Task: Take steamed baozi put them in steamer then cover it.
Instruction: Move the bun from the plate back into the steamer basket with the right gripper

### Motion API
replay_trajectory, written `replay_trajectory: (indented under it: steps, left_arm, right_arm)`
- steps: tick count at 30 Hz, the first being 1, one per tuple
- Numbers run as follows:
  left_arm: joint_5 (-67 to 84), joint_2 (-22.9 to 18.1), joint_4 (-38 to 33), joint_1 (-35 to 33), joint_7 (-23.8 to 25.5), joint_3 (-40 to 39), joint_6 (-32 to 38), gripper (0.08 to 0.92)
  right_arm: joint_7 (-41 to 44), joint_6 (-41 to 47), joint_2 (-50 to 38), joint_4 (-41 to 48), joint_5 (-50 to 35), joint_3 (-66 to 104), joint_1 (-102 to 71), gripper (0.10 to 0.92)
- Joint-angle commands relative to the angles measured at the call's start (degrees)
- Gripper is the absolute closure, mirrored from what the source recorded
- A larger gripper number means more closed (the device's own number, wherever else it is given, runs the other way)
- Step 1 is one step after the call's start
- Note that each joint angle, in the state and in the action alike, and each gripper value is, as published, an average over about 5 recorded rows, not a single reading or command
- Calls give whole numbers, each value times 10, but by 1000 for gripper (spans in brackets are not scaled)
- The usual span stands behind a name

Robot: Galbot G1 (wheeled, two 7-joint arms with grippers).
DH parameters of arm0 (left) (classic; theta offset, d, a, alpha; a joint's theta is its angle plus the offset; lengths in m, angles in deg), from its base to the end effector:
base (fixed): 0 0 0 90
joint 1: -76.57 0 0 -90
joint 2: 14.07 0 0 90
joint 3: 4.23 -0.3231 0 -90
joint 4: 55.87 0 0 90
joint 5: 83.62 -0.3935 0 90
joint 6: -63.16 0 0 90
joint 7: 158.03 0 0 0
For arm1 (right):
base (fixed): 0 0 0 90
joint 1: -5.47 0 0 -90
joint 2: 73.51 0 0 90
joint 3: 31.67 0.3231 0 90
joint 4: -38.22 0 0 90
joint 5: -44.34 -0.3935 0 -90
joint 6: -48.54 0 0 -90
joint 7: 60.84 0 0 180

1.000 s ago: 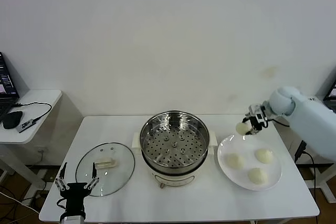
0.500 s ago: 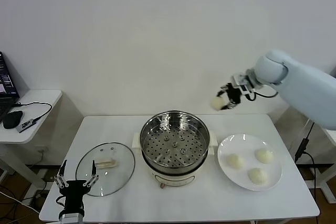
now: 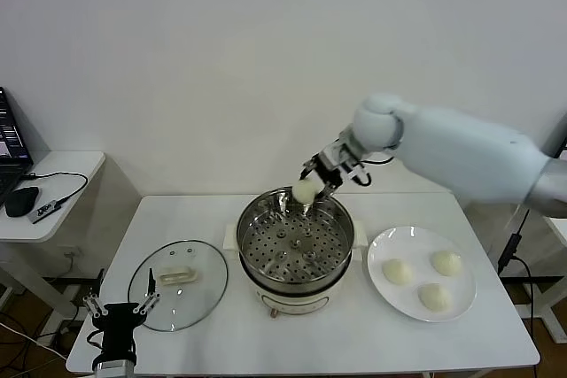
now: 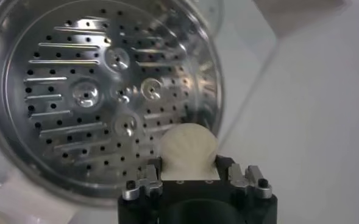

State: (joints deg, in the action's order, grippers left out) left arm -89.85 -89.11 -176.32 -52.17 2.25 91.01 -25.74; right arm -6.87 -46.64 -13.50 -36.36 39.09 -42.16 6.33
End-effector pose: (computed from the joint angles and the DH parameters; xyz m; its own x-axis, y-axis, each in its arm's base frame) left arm 0.1937 0.0619 -0.2984 -0.9670 -0.2547 -0.0068 -0.2381 0.8939 0.3799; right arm 0.5579 0.1093 -0.0607 -0.2637 -0.3667 0.8922 -0.6010 -0.6610 -0.4493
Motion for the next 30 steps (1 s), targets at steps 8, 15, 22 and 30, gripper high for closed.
replay_trajectory:
  steps: [8,15,22,30]
  left_arm:
    - [-3,-4,0,-3,0,3,3,177]
    - [-4,-4,1,-2,0,2,3,177]
    - [-5,-4,1,-1,0,1,3,177]
    - [-8,-6,-1,-3,0,-4,4,177]
  right_arm:
    - [-55,-192,100,85,225,-26,-58,465]
    - [-70,-222,110,115,258,-19,-67,462]
    - [-68,-223,110,110,242,-23,-67,456]
    - [-67,-215,98,91,210,-27,-53,383]
